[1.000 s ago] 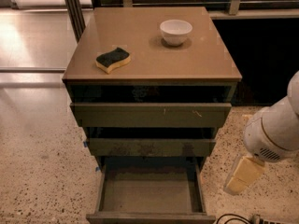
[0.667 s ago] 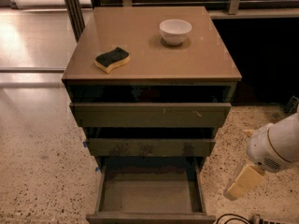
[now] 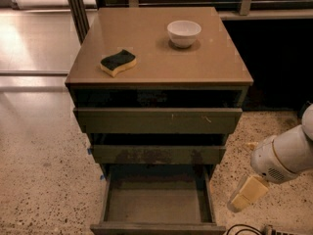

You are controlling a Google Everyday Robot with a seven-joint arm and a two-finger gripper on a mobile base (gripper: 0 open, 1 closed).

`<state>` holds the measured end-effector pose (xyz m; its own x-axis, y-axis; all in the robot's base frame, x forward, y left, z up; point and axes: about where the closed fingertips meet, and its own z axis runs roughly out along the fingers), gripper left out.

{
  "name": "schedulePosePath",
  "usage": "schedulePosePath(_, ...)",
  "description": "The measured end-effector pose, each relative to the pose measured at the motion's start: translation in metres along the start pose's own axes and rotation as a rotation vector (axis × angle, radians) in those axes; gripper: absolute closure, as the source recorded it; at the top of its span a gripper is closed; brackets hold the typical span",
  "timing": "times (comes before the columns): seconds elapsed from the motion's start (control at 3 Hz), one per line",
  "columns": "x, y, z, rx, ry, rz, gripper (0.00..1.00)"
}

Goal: Close bottom drawer

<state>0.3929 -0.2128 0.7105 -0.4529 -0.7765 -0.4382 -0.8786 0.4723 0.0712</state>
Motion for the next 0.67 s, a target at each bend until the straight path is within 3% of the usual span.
schedulePosePath(0.33, 0.005, 0.004, 0.013, -0.040, -0.031, 0.017, 0.00)
schedulePosePath(0.67, 0.023, 0.016, 0.059, -0.151, -0.101, 0.050, 0.00)
